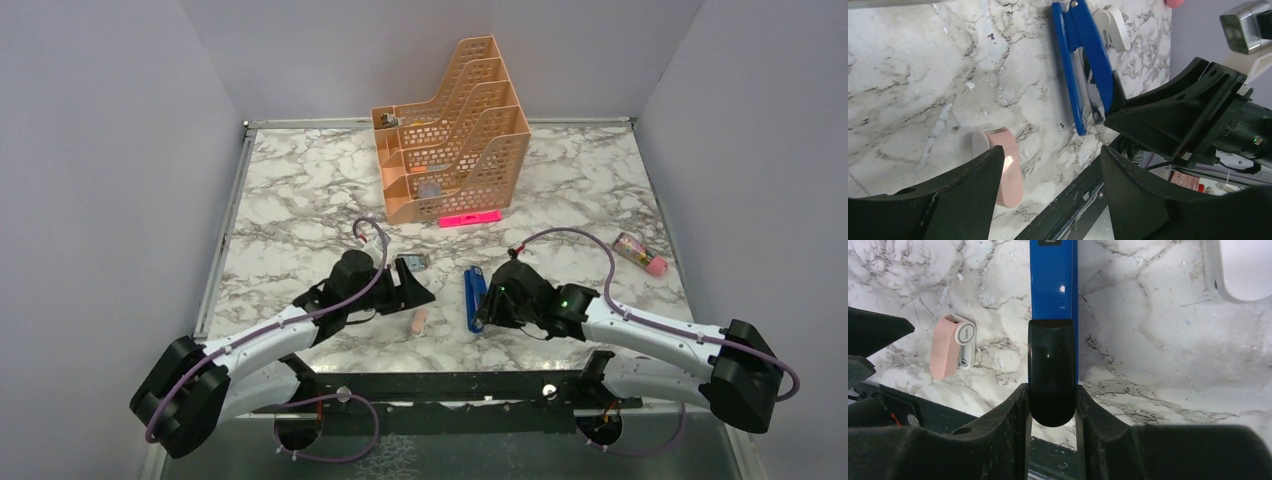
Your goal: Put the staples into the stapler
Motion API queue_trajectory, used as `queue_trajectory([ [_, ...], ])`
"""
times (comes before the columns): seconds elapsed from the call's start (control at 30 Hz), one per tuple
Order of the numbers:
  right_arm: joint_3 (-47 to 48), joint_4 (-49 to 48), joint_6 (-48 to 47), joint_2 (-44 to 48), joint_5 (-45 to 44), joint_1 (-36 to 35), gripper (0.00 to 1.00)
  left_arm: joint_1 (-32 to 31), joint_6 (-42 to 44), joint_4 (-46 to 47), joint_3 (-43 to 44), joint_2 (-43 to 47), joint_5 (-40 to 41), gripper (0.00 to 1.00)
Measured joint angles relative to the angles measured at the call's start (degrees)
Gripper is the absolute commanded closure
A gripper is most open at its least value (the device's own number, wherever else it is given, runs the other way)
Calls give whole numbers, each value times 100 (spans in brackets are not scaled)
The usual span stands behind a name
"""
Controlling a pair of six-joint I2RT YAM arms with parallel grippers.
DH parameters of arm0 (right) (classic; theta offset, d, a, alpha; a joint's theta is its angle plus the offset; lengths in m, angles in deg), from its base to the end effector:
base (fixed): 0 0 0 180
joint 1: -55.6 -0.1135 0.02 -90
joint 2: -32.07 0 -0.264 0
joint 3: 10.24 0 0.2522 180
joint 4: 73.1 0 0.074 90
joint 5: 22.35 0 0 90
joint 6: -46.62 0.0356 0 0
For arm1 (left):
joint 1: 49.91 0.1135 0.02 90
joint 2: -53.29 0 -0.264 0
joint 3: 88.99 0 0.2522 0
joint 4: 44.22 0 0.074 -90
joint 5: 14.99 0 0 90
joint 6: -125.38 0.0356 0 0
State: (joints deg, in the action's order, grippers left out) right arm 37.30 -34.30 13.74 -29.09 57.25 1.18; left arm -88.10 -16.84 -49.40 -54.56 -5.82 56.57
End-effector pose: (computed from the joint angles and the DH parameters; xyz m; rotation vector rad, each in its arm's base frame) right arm 0.1241 0.1624 0.1990 0.1398 2.5626 0.5903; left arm 0.1558 -0.1369 0.1811 -0.0671 2.3350 -1.2215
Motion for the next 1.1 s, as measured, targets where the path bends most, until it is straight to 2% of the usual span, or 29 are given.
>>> queue_trajectory([
  [0.17, -291, -334, 208, 96, 249, 68, 81, -424, -236, 330, 122, -516, 221, 27],
  [0.33, -549, -675, 566, 422, 387, 94, 81, -903, -227, 579, 608, -1502, 332, 47],
  [0.6, -723, -855, 887, 643, 433, 129, 81, -1137, -155, 1058, 1003, -2409, 361, 56],
  [0.73, -723, -920, 892, 643, 452, 129, 82, -1248, -177, 1303, 1003, -2719, 354, 70],
  [0.83, -723, -885, 885, 643, 481, 146, 82, -1364, -243, 1508, 1005, -2938, 328, 76],
  [0.97, -723, -870, 883, 643, 498, 166, 82, -1421, -297, 1779, 1010, -3073, 286, 99],
  [1.1, -723, -833, 861, 662, 485, 166, 82, -1392, -343, 1845, 1010, -3128, 363, 100],
])
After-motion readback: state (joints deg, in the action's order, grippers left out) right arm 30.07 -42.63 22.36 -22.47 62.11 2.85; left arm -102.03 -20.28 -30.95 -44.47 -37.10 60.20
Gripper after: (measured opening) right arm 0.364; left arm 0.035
